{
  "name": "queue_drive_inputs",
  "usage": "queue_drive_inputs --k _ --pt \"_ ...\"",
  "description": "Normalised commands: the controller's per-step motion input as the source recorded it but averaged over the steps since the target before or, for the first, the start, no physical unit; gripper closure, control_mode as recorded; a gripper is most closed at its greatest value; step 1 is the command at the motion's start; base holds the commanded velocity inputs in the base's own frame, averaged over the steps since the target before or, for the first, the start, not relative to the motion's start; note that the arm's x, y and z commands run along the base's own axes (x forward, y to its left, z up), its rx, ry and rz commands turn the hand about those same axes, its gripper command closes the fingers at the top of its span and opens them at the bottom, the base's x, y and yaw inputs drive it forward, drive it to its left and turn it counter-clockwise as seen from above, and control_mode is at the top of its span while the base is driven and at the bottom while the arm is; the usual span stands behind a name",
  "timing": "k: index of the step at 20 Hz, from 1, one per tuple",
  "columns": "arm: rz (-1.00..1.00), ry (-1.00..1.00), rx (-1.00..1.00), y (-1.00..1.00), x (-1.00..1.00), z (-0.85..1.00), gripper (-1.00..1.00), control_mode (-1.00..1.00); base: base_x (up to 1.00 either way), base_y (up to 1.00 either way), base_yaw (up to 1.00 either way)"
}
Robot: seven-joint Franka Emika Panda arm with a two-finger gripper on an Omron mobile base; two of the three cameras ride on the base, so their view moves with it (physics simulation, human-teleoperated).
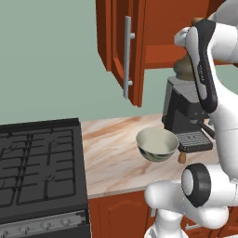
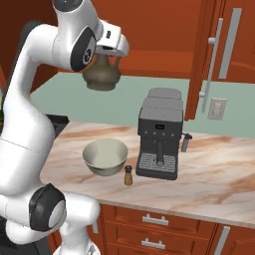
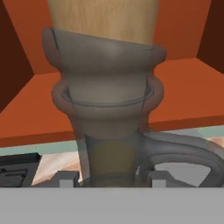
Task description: Retrieve the bottle and the shaker from the cabinet and place them next to the mixing bowl on the counter. Then add garlic from the fridge to the mixing bowl.
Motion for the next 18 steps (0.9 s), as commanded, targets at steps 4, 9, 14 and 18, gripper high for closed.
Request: queue_drive_inputs --k 4,9,14,18 --pt "0.01 0.0 0.0 0.0 -0.82 -0.25 1.0 -1.0 0.0 0.0 0.0" --pt "0.0 0.0 0.0 0.02 -0.81 -0.39 1.0 -1.0 0.0 0.0 0.0" --pt "0.0 0.0 0.0 0.34 -0.55 -0.67 1.0 -1.0 0.0 0.0 0.0" --pt "0.0 0.01 0.0 0.45 -0.33 -0.79 1.0 -1.0 0.0 0.0 0.0"
